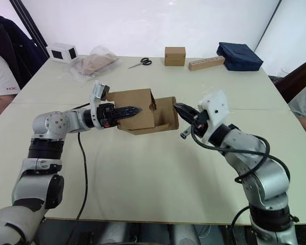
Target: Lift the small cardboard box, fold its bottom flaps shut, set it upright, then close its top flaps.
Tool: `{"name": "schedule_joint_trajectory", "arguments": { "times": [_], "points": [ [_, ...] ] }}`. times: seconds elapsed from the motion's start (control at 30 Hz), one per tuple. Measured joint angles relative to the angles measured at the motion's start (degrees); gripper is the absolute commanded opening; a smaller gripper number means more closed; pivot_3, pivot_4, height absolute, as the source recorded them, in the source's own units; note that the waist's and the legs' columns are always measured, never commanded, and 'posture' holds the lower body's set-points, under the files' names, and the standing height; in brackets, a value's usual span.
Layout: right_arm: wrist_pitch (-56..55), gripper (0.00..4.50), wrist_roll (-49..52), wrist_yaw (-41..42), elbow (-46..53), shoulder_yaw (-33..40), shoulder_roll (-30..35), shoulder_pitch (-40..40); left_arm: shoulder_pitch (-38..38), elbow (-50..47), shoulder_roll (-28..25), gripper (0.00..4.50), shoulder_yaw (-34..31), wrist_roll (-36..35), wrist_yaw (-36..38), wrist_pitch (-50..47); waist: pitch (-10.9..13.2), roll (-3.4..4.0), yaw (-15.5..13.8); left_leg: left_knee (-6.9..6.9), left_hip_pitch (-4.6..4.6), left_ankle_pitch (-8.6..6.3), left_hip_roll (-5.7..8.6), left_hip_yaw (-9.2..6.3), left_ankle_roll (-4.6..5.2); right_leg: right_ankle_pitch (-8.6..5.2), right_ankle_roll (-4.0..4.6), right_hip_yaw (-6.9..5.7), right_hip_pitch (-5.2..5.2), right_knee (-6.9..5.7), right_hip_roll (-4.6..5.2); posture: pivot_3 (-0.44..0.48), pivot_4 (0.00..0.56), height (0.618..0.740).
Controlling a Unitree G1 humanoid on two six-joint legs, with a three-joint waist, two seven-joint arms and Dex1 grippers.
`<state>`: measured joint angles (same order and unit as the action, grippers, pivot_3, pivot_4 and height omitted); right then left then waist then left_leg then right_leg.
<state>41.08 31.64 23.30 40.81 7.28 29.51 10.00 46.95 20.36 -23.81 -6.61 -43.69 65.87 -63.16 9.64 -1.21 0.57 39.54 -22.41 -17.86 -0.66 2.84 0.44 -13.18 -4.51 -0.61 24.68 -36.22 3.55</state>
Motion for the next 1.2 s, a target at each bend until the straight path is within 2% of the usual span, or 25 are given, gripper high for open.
{"name": "schedule_joint_trajectory", "arguments": {
  "times": [0.1,0.3,0.6,0.8,1.1,1.2],
  "points": [
    [0.5,0.0,0.1,-1.1,1.3,-0.7,-1.1,-4.5,0.0,0.3,0.2,0.01,-1.1,-0.4,-0.1,0.0,0.0,0.0,0.2,0.01,0.02,0.0,0.01,0.08,0.0,0.0,0.01,0.01,0.0,0.0,0.0,0.0,0.15,0.74],
    [-0.9,0.0,-1.8,-2.6,1.4,-3.9,-2.6,-6.6,0.0,0.3,0.3,0.01,-1.2,-0.8,-0.5,-0.4,0.0,0.0,0.1,0.03,0.06,0.0,0.0,0.05,-0.01,0.0,0.01,0.03,-0.02,0.0,-0.06,0.0,0.15,0.74],
    [-5.5,0.0,-6.4,2.0,-6.0,-11.1,-2.4,0.6,0.0,-1.9,1.0,0.01,-1.4,-3.3,-2.2,-3.8,0.0,0.0,0.1,0.03,0.05,0.01,0.0,0.05,-0.01,0.0,0.0,0.03,-0.02,0.02,-0.06,0.0,0.15,0.74],
    [-6.9,0.0,-7.9,3.5,-8.2,-13.3,-3.4,3.4,0.0,-2.5,1.3,0.01,-1.5,-4.0,-3.2,-4.3,0.0,0.0,0.1,0.03,0.04,0.0,0.0,0.06,-0.01,0.0,0.0,0.03,-0.02,0.02,-0.04,0.0,0.15,0.74],
    [-7.2,0.0,-8.4,4.4,-8.4,-13.9,-4.1,3.8,-0.5,-3.7,1.4,0.01,-1.5,-4.8,-4.2,-5.2,0.0,0.0,0.1,0.03,0.04,0.01,0.01,0.06,-0.01,0.0,0.0,0.03,-0.02,0.02,-0.03,0.0,0.15,0.74],
    [-6.3,0.0,-7.1,4.6,-6.1,-11.1,-2.8,2.6,-0.8,-3.9,1.6,0.01,-1.5,-5.4,-4.4,-5.2,0.0,0.0,0.0,0.03,0.02,0.01,0.01,0.05,-0.01,0.0,0.0,0.03,-0.02,0.02,-0.02,0.0,0.15,0.74]
  ]
}}
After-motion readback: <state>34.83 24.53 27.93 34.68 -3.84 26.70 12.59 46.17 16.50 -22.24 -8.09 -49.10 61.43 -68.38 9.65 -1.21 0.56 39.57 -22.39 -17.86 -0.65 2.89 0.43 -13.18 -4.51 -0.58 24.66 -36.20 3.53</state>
